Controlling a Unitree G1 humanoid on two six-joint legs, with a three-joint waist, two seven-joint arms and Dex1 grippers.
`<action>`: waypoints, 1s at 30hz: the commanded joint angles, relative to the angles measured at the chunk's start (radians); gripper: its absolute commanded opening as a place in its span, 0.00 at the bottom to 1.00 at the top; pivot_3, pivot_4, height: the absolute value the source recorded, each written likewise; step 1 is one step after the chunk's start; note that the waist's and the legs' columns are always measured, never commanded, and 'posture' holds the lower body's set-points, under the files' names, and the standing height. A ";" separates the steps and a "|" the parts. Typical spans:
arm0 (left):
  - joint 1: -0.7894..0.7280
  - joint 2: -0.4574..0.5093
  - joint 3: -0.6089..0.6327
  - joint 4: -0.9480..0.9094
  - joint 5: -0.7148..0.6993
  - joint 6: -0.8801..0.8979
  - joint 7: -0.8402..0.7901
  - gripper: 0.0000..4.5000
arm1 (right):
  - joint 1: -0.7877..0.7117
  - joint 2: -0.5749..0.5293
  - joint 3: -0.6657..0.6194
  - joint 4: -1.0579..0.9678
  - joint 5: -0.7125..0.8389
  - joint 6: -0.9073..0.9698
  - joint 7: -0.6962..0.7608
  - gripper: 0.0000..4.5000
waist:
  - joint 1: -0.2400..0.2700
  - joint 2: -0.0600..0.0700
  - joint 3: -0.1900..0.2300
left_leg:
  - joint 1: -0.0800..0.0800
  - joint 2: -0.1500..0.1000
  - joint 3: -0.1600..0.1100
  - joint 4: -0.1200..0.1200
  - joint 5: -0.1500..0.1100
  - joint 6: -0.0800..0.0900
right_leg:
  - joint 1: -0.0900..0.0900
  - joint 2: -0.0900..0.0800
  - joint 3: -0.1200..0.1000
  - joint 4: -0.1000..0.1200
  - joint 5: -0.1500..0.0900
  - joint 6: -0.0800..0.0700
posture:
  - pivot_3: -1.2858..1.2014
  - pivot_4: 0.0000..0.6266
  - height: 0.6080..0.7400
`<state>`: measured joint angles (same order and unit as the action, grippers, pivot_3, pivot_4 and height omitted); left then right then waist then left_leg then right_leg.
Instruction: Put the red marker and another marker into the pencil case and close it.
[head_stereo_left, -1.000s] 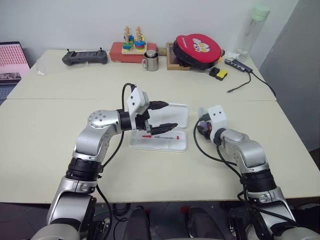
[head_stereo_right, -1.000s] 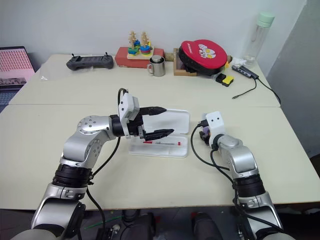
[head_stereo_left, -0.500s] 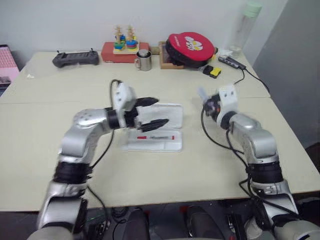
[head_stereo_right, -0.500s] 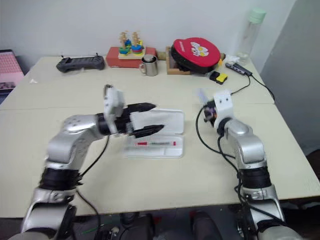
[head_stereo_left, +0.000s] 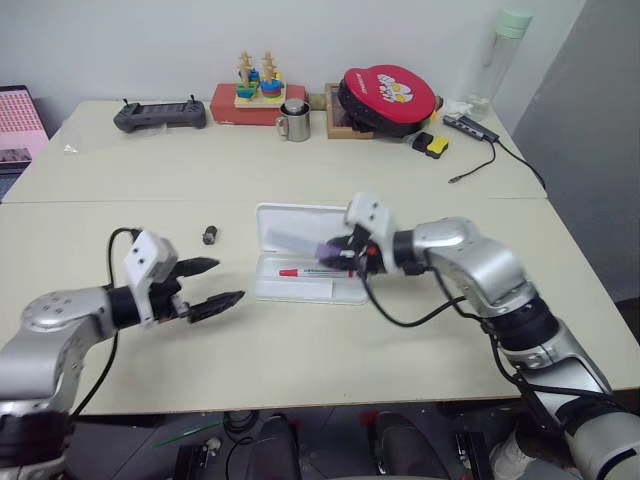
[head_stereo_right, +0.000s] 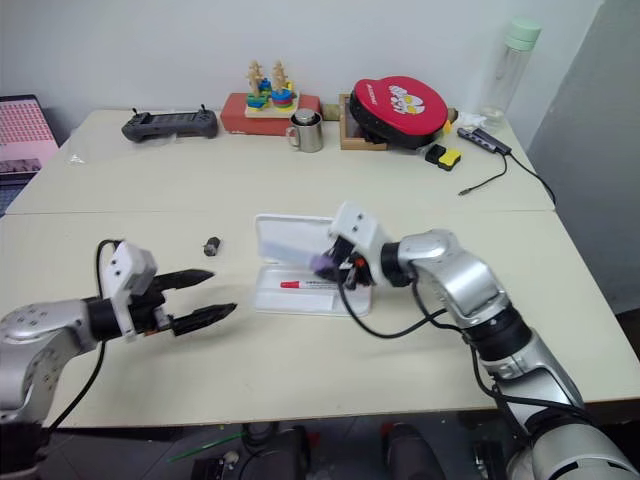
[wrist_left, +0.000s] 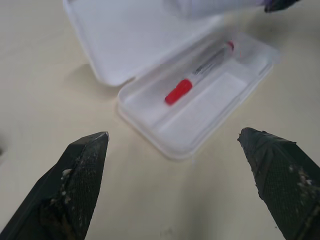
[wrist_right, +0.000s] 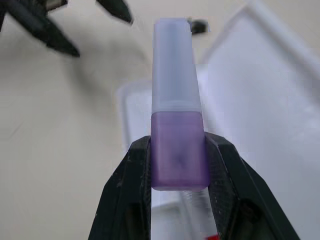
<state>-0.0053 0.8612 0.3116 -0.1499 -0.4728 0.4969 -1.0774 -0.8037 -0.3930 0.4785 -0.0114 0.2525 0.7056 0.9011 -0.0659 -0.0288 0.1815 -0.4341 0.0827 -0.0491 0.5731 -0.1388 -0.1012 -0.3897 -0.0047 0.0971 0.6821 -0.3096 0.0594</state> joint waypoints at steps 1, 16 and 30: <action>0.011 0.009 0.037 -0.057 -0.020 0.003 0.019 1.00 | -0.041 0.011 0.033 0.046 -0.048 -0.075 0.047 0.25 | 0.008 0.000 0.000 | 0.000 0.000 0.000 0.000 0.000 0.000 | 0.000 0.000 0.000 0.000 0.000 0.000 | 0.52 0.24 1.00; 0.005 -0.027 0.011 -0.146 -0.063 0.067 0.101 1.00 | -0.048 0.084 0.054 0.143 -0.123 -0.120 0.106 0.25 | 0.010 0.000 0.000 | 0.000 0.000 0.000 -0.001 0.000 0.000 | 0.000 0.000 0.000 0.000 0.002 0.003 | 0.52 0.24 1.00; -0.030 -0.026 0.005 -0.145 -0.071 0.085 0.121 1.00 | -0.050 0.128 0.025 0.196 -0.151 -0.143 0.108 0.48 | 0.010 0.000 0.000 | 0.000 0.000 0.000 -0.001 0.000 0.000 | 0.000 0.000 0.000 0.000 0.002 0.004 | 0.52 0.24 1.00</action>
<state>-0.0185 0.8341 0.3085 -0.2657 -0.5264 0.5822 -0.9659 -0.8389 -0.2726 0.5335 0.1967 0.0981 0.5770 1.0026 -0.0563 -0.0290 0.1814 -0.4342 0.0827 -0.0489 0.5725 -0.1391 -0.1017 -0.3899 -0.0044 0.0965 0.6820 -0.3071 0.0631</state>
